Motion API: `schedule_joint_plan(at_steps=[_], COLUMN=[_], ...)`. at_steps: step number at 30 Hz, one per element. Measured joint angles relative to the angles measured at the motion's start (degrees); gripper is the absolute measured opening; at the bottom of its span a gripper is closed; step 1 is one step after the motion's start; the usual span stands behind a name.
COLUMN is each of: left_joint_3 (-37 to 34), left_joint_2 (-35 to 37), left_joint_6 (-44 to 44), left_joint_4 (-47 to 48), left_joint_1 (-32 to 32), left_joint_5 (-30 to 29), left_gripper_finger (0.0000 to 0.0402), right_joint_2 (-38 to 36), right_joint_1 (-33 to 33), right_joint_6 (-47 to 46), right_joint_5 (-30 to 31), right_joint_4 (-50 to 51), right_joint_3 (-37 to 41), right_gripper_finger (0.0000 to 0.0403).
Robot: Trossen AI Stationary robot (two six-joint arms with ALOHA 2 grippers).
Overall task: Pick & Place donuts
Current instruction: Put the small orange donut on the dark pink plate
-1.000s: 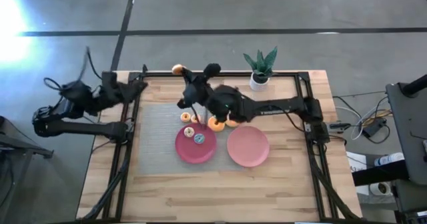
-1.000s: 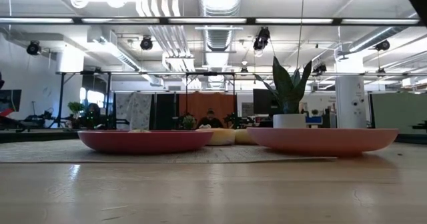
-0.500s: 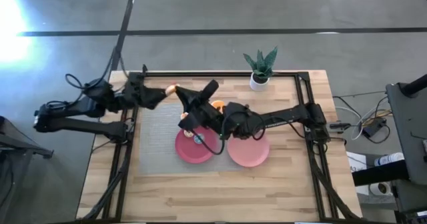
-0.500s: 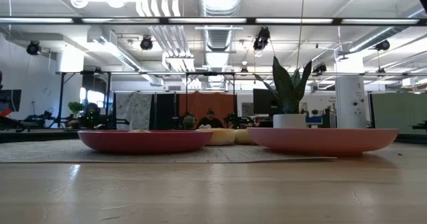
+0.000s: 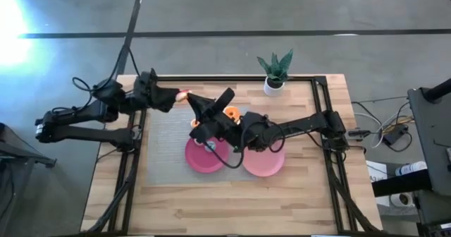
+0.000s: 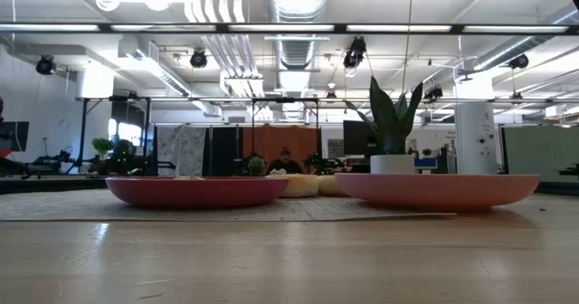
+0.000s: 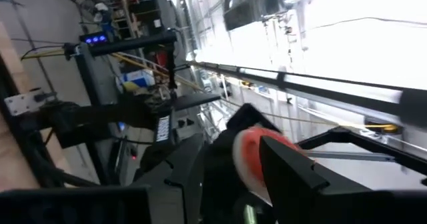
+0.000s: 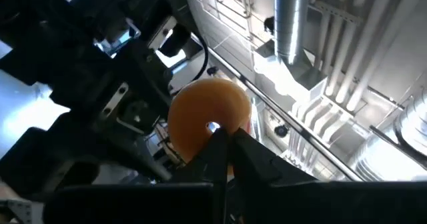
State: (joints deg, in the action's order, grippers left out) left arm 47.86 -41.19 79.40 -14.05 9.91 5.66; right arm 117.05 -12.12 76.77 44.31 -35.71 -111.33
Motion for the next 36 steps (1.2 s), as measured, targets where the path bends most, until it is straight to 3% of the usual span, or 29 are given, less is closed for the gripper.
schedule_joint_plan(at_steps=[5, 12, 36], left_joint_3=[-0.12, -0.16, 1.59], left_joint_2=[-0.48, -2.20, -2.43], left_joint_6=[1.62, 4.54, 4.79], left_joint_4=[-3.92, -7.19, -6.44], left_joint_1=[0.02, 0.20, 1.62], left_joint_5=[3.44, 8.07, 15.10], left_gripper_finger=[0.0119, 0.0119, 0.0120], right_joint_2=[-0.02, 0.00, 0.09], right_joint_1=[0.02, 0.14, 1.35], right_joint_6=[0.42, 3.00, 2.61], right_joint_5=[-1.26, -7.85, -8.43], right_joint_4=[-1.31, -1.15, -0.96], right_joint_3=[0.00, 0.00, 0.68], right_gripper_finger=[0.0008, 0.0008, 0.0009])
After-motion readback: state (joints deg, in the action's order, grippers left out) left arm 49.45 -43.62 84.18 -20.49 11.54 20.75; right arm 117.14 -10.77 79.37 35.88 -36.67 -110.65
